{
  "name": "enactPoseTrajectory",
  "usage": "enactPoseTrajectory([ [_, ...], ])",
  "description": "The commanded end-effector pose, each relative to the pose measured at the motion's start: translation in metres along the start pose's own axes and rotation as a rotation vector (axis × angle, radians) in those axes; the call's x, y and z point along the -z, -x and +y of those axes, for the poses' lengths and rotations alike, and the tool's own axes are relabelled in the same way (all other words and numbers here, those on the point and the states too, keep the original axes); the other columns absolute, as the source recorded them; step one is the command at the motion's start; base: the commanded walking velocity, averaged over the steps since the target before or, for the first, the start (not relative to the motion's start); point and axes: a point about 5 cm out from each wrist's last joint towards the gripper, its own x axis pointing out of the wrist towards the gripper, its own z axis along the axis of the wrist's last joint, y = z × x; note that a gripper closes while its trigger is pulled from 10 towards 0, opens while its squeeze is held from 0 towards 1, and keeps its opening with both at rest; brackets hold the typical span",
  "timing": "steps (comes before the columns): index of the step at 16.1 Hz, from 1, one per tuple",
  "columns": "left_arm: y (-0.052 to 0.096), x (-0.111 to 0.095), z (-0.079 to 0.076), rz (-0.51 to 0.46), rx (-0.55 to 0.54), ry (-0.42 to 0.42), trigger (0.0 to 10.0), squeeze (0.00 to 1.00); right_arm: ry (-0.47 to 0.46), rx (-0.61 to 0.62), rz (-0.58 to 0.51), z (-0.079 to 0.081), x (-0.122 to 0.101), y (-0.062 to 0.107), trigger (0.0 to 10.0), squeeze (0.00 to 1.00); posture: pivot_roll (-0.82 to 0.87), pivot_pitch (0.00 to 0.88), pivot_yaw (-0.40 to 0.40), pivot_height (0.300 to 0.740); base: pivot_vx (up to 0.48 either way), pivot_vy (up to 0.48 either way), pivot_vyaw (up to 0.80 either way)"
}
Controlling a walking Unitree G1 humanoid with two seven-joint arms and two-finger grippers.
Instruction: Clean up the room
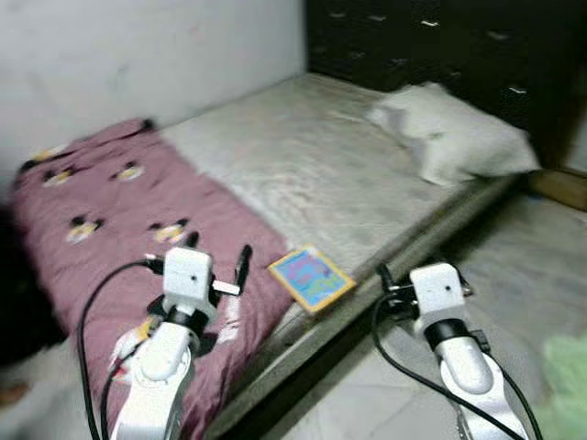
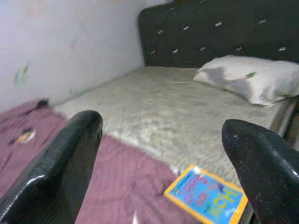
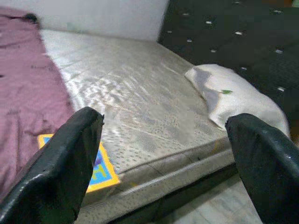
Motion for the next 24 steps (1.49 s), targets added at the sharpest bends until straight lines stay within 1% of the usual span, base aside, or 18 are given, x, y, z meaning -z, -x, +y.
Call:
enactPoseTrajectory([
  [1, 0.005, 0.006, 0.0, 0.026, 0.015, -0.008, 10.0, 0.0, -0.016, -0.031, -0.017, 0.012, -0.003, -0.002, 10.0, 0.0, -0.02, 0.0, 0.071, 0.74, 0.0, 0.0, 0.8],
  [5, -0.003, 0.01, 0.002, 0.031, -0.001, 0.013, 10.0, 0.0, -0.03, 0.004, 0.001, 0.01, 0.003, -0.008, 10.0, 0.0, -0.03, 0.0, 0.067, 0.74, 0.0, 0.0, 0.8],
  [9, -0.01, 0.007, 0.002, 0.015, -0.001, 0.017, 10.0, 0.0, -0.031, -0.003, -0.021, 0.014, -0.001, -0.014, 10.0, 0.0, -0.03, 0.0, 0.081, 0.74, 0.0, 0.0, 0.8],
  [18, -0.012, 0.005, 0.0, -0.004, 0.009, 0.014, 10.0, 0.0, -0.035, 0.0, -0.044, 0.012, -0.002, -0.016, 10.0, 0.0, -0.03, 0.0, 0.072, 0.74, 0.0, 0.0, 0.75],
  [20, -0.011, 0.004, -0.002, -0.014, 0.036, 0.015, 10.0, 0.0, -0.041, 0.003, -0.044, 0.011, -0.001, -0.015, 10.0, 0.0, -0.03, 0.0, 0.072, 0.74, 0.0, 0.0, 0.0],
  [24, -0.011, 0.003, -0.002, -0.016, 0.042, 0.02, 10.0, 0.0, -0.051, 0.011, -0.045, 0.01, -0.001, -0.015, 10.0, 0.0, -0.03, 0.0, 0.073, 0.74, 0.0, 0.0, 0.0],
])
